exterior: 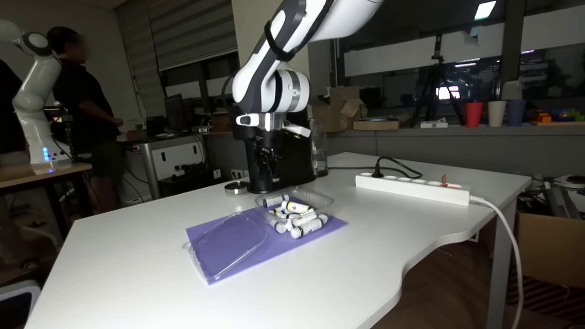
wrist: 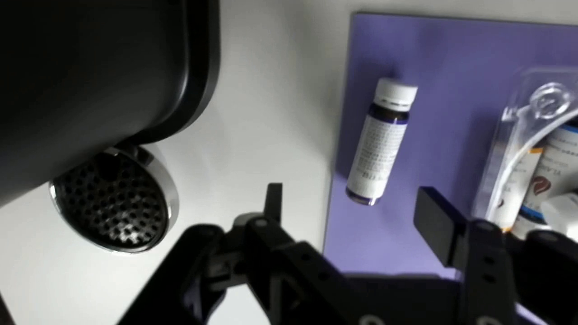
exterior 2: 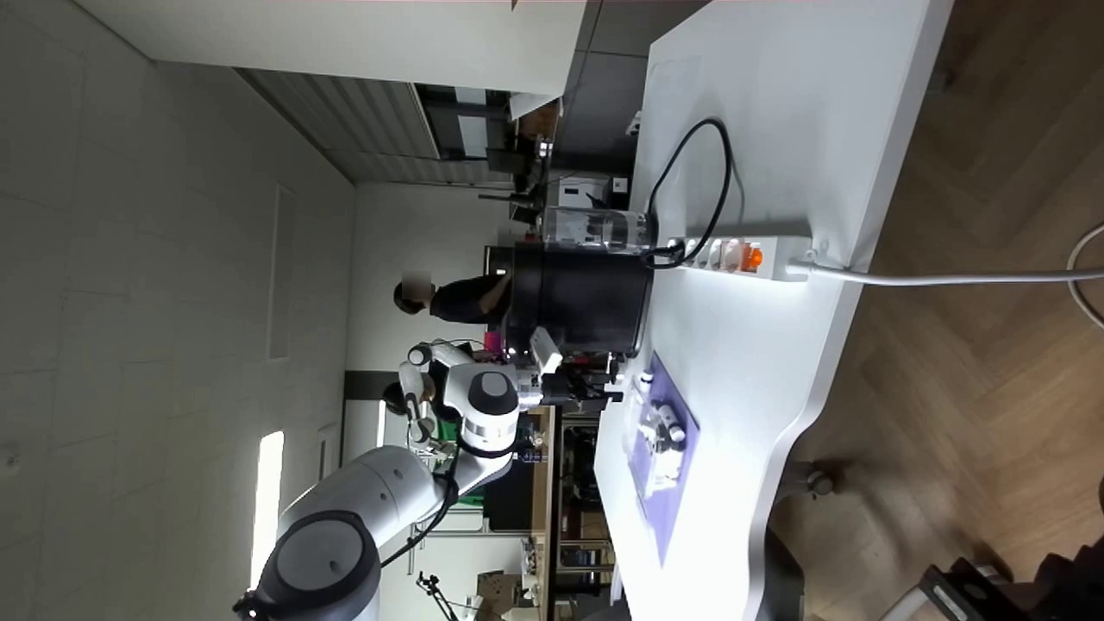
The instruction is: Remove one item from the transparent bowl and close its lid
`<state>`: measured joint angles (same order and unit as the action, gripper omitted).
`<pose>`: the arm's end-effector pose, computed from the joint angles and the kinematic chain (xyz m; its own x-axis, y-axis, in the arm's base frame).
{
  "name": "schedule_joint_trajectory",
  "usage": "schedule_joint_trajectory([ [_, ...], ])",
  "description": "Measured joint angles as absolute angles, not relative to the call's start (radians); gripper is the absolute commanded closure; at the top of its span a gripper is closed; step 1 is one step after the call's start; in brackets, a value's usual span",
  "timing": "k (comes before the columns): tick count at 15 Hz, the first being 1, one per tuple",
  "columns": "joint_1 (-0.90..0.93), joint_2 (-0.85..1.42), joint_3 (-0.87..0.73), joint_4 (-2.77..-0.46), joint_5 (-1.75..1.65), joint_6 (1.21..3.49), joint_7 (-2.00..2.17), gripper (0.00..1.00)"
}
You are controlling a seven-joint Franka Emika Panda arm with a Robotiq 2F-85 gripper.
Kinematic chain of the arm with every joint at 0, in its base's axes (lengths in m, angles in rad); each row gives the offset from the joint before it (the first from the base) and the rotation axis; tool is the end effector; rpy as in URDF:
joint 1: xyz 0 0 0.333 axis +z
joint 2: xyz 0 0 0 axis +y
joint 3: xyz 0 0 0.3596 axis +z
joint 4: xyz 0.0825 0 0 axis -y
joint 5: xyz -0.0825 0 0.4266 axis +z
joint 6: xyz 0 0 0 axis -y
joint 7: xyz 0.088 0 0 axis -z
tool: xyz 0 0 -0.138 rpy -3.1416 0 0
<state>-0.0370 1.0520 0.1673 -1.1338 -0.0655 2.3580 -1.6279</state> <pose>0.8587 0.0649 0.1470 -0.1396 0.9869 0.0807 0.9749 0.1227 0.1859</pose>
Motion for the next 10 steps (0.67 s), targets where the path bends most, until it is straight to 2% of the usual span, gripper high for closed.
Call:
schedule_joint_trajectory([
  [4, -0.007, 0.954, 0.177, -1.209, -0.081, 2.363, -1.637, 0.00],
  [10, 0.016, 0.731, 0.232, -1.505, -0.080, 2.299, -1.699, 0.00],
])
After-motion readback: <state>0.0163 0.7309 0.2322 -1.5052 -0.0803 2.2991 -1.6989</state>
